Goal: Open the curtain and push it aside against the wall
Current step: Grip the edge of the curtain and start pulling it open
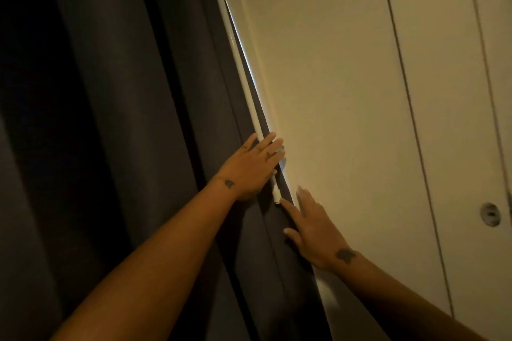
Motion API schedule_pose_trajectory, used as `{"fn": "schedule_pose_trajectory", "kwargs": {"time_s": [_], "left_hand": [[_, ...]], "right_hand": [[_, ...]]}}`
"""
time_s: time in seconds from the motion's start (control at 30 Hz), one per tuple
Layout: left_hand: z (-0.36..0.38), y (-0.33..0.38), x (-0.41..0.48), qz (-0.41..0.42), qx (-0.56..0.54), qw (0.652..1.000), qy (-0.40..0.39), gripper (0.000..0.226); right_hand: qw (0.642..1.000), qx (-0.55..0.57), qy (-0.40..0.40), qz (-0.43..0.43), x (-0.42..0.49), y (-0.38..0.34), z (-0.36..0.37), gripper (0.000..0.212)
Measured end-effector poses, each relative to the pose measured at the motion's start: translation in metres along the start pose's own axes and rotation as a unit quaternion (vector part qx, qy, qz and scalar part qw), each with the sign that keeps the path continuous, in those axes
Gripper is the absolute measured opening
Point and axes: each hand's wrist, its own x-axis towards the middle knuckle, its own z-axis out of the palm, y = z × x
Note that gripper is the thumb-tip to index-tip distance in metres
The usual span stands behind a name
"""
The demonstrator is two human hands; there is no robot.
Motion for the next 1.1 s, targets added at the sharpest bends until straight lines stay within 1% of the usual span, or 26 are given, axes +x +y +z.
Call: {"fn": "schedule_pose_trajectory", "kwargs": {"time_s": [0.03, 0.1, 0.13, 0.17, 0.23, 0.33, 0.37, 0.43, 0.57, 0.7, 0.8, 0.9, 0.97, 1.03, 1.1], "left_hand": [[0.002, -0.001, 0.003, 0.009, 0.016, 1.000, 0.011, 0.052], [0.008, -0.006, 0.009, 0.020, 0.017, 0.999, 0.021, 0.052], [0.014, -0.008, 0.012, 0.028, 0.023, 0.999, 0.023, 0.051], [0.018, -0.009, 0.013, 0.032, 0.031, 0.999, 0.018, 0.051], [0.021, -0.011, 0.013, 0.035, 0.045, 0.998, 0.015, 0.051], [0.027, -0.015, 0.008, 0.022, 0.047, 0.998, 0.029, 0.049], [0.026, -0.015, 0.004, 0.018, 0.057, 0.998, 0.028, 0.050], [0.028, -0.018, -0.002, 0.017, 0.077, 0.997, 0.001, 0.053], [0.023, -0.021, -0.011, 0.031, 0.120, 0.990, -0.062, 0.052], [0.026, -0.027, -0.019, 0.033, 0.135, 0.989, -0.057, 0.050], [0.026, -0.032, -0.031, 0.019, 0.148, 0.987, -0.061, 0.049], [0.021, -0.037, -0.050, 0.009, 0.160, 0.985, -0.061, 0.047], [0.018, -0.039, -0.064, 0.000, 0.167, 0.984, -0.057, 0.047], [0.015, -0.040, -0.077, -0.011, 0.167, 0.985, -0.050, 0.048], [0.012, -0.040, -0.089, -0.021, 0.166, 0.985, -0.046, 0.054]], "right_hand": [[1.000, 0.012, 0.011, 0.004, 0.004, -0.001, 0.006, 0.072], [0.998, 0.001, 0.061, 0.005, 0.011, -0.002, 0.017, 0.064], [0.998, 0.009, 0.061, 0.012, 0.011, -0.004, 0.023, 0.061], [0.996, 0.025, 0.080, 0.010, 0.012, -0.005, 0.030, 0.059], [0.993, 0.050, 0.111, -0.005, 0.013, -0.007, 0.038, 0.058], [0.986, 0.096, 0.130, -0.035, 0.010, -0.012, 0.046, 0.058], [0.983, 0.121, 0.128, -0.050, 0.009, -0.015, 0.050, 0.057], [0.976, 0.163, 0.126, -0.076, 0.006, -0.019, 0.057, 0.057], [0.972, 0.165, 0.121, -0.118, 0.012, -0.026, 0.066, 0.058], [0.956, 0.221, 0.128, -0.142, 0.018, -0.026, 0.075, 0.055], [0.927, 0.306, 0.150, -0.154, 0.024, -0.029, 0.080, 0.055], [0.898, 0.386, 0.161, -0.137, 0.031, -0.034, 0.078, 0.060], [0.881, 0.430, 0.145, -0.129, 0.036, -0.038, 0.081, 0.068], [0.865, 0.472, 0.108, -0.131, 0.042, -0.044, 0.087, 0.076], [0.859, 0.487, 0.074, -0.138, 0.046, -0.052, 0.097, 0.080]]}}
